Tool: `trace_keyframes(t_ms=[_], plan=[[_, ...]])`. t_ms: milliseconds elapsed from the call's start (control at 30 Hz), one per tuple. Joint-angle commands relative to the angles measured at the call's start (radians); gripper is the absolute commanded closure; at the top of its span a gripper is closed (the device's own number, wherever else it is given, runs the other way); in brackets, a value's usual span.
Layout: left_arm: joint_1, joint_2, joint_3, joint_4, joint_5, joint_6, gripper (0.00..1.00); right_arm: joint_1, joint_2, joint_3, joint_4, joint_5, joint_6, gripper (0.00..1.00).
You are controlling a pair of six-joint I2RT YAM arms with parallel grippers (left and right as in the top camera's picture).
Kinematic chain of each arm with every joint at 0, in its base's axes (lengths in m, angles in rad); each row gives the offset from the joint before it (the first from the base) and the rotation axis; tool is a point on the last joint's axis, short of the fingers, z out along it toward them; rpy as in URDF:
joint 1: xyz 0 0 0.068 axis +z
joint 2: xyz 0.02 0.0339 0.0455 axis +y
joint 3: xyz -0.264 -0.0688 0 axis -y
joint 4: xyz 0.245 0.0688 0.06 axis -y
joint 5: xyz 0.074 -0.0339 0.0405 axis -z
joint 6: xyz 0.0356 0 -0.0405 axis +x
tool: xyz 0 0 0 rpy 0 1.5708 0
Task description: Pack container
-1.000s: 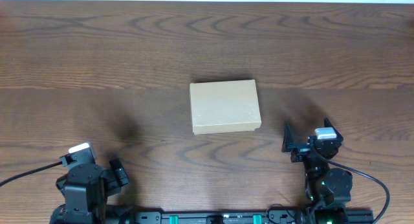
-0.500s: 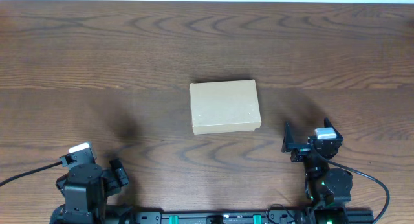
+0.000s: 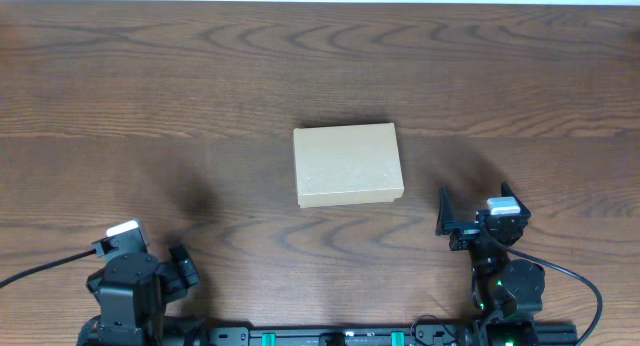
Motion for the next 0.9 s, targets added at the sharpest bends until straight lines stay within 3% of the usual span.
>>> trace_keyframes(t_ms=[0,133,233,367,467,667,867], plan=[[-0.004,-0.003,-0.016,0.081,-0.018,0.002,0.05,0.008,-0.008,-0.003,-0.004,0.010,0.007,0.01],[0.006,-0.006,-0.120,0.389,-0.018,0.106,0.05,0.008,-0.008,-0.003,-0.004,0.010,0.007,0.01],[0.009,-0.040,-0.262,0.703,-0.018,0.195,0.05,0.008,-0.008,-0.003,-0.004,0.010,0.007,0.01],[0.010,-0.135,-0.409,0.961,-0.018,0.285,0.05,0.008,-0.008,-0.003,-0.004,0.010,0.007,0.01],[0.019,-0.213,-0.477,1.036,-0.018,0.323,0.05,0.008,-0.008,-0.003,-0.004,0.010,0.007,0.01],[0.064,-0.313,-0.541,1.046,0.036,0.407,0.05,0.008,-0.008,-0.003,-0.004,0.010,0.007,0.01],[0.076,-0.318,-0.589,1.088,0.116,0.468,0.05,0.008,-0.008,-0.003,-0.004,0.010,0.007,0.01]])
